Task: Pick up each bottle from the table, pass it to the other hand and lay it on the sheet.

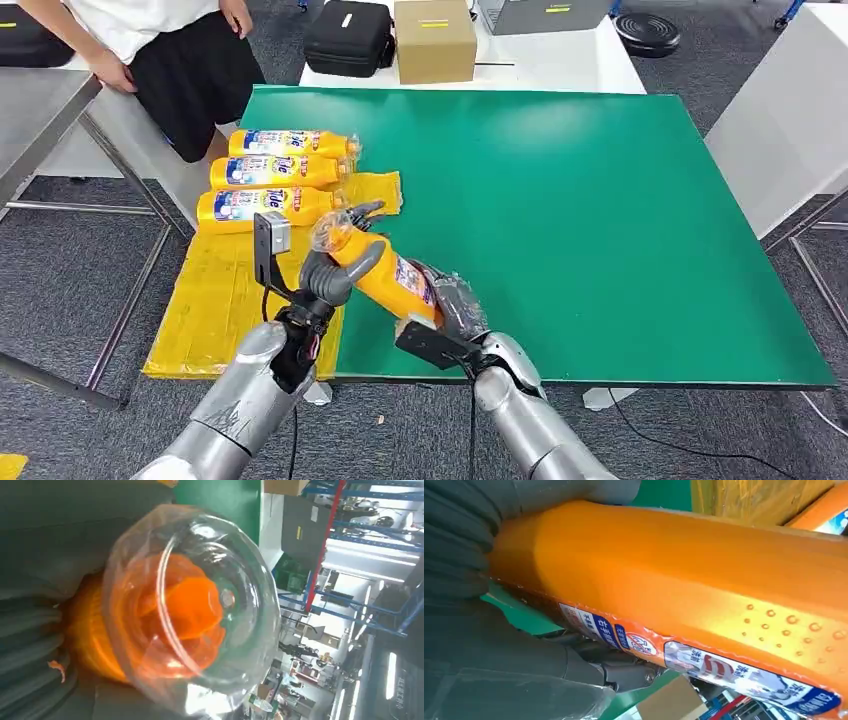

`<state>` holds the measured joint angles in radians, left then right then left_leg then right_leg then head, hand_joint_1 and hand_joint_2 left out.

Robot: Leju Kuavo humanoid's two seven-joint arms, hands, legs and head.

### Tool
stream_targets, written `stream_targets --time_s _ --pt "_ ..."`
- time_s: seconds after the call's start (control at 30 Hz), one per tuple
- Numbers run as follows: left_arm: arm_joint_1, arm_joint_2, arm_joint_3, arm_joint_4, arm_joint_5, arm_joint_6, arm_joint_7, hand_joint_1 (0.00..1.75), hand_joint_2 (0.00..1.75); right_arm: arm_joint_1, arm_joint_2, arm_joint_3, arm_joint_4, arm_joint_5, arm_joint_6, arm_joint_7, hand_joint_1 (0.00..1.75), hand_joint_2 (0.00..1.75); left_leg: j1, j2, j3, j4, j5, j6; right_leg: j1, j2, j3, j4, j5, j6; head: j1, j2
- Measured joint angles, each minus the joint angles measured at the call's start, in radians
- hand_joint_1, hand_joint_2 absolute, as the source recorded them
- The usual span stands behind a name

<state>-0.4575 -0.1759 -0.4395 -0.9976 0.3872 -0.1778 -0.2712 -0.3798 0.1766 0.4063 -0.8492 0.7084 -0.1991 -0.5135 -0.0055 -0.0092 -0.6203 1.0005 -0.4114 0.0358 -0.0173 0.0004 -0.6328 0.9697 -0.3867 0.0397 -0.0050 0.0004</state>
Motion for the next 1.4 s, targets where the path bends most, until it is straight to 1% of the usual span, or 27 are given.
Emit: stream_targets --time_s 0.23,0.37,0.47,0.63,0.67,0.7,0.73,0.77,0.87,1.1,1.27,1.4 --pt "-0.002 0.0 0.003 0.0 -0.023 -0.002 -0.001 1.75 1.75 0.005 0.0 0.0 0.0 0.002 0.001 0.009 1.75 1.75 0.0 0.0 0.0 0.0 0.0 0.0 0.0 0.0 0.0 0.0 0.0 0.0 0.0 0.0" --pt "-0.002 0.0 0.005 0.0 -0.019 -0.032 -0.007 1.75 1.75 0.008 0.0 0.0 -0.001 0.024 -0.037 0.018 1.75 1.75 0.0 0.0 0.0 0.0 0.0 0.0 0.0 0.0 0.0 0.0 0.0 0.0 0.0 0.0" --pt "-0.002 0.001 0.01 0.0 -0.01 -0.057 -0.01 1.75 1.75 0.008 0.0 0.0 -0.003 0.027 -0.038 0.02 1.75 1.75 0.0 0.0 0.0 0.0 0.0 0.0 0.0 0.0 0.0 0.0 0.0 0.0 0.0 0.0" --pt "-0.002 0.0 0.018 0.0 -0.01 -0.057 -0.01 1.75 1.75 0.008 0.002 -0.001 -0.008 0.03 -0.038 0.027 1.75 1.75 0.0 0.0 0.0 0.0 0.0 0.0 0.0 0.0 0.0 0.0 0.0 0.0 0.0 0.0" --pt "-0.002 0.0 0.019 0.0 -0.01 -0.057 -0.01 1.75 1.75 0.008 0.002 -0.002 -0.009 0.031 -0.039 0.027 1.24 1.75 0.0 0.0 0.0 0.0 0.0 0.0 0.0 0.0 0.0 0.0 0.0 0.0 0.0 0.0" --pt "-0.002 0.0 0.019 0.0 -0.01 -0.057 -0.01 1.75 1.75 0.008 0.002 -0.002 -0.009 0.031 -0.039 0.027 0.0 1.75 0.0 0.0 0.0 0.0 0.0 0.0 0.0 0.0 0.0 0.0 0.0 0.0 0.0 0.0" --pt "-0.002 0.0 0.019 0.0 -0.01 -0.057 -0.01 1.75 1.75 0.008 0.002 -0.003 -0.01 0.03 -0.041 0.027 0.0 1.75 0.0 0.0 0.0 0.0 0.0 0.0 0.0 0.0 0.0 0.0 0.0 0.0 0.0 0.0" --pt "-0.002 0.0 0.019 0.0 -0.01 -0.057 -0.01 1.75 1.75 0.008 0.002 -0.003 -0.012 0.027 -0.043 0.027 0.0 0.0 0.0 0.0 0.0 0.0 0.0 0.0 0.0 0.0 0.0 0.0 0.0 0.0 0.0 0.0" --pt "-0.004 0.0 0.019 0.0 -0.011 -0.058 -0.012 1.75 1.75 0.008 0.003 -0.004 -0.019 0.025 -0.051 0.027 0.0 0.0 0.0 0.0 0.0 0.0 0.0 0.0 0.0 0.0 0.0 0.0 0.0 0.0 0.0 0.0" --pt "-0.008 -0.004 0.019 -0.001 -0.011 -0.058 -0.013 1.75 1.75 0.013 0.011 -0.036 -0.052 -0.003 -0.113 0.029 0.0 0.0 0.0 0.0 0.0 0.0 0.0 0.0 0.0 0.0 0.0 0.0 0.0 0.0 0.0 0.0" --pt "-0.027 -0.014 0.019 -0.001 -0.013 -0.047 -0.012 1.75 1.75 0.02 0.022 -0.062 -0.096 -0.077 -0.136 -0.014 0.0 0.0 0.0 0.0 0.0 0.0 0.0 0.0 0.0 0.0 0.0 0.0 0.0 0.0 0.0 0.0" --pt "-0.037 -0.019 0.019 0.0 -0.014 -0.038 -0.003 1.75 1.75 0.019 0.028 -0.078 -0.143 -0.113 -0.14 -0.024 0.0 0.0 0.0 0.0 0.0 0.0 0.0 0.0 0.0 0.0 0.0 0.0 0.0 0.0 0.0 0.0"
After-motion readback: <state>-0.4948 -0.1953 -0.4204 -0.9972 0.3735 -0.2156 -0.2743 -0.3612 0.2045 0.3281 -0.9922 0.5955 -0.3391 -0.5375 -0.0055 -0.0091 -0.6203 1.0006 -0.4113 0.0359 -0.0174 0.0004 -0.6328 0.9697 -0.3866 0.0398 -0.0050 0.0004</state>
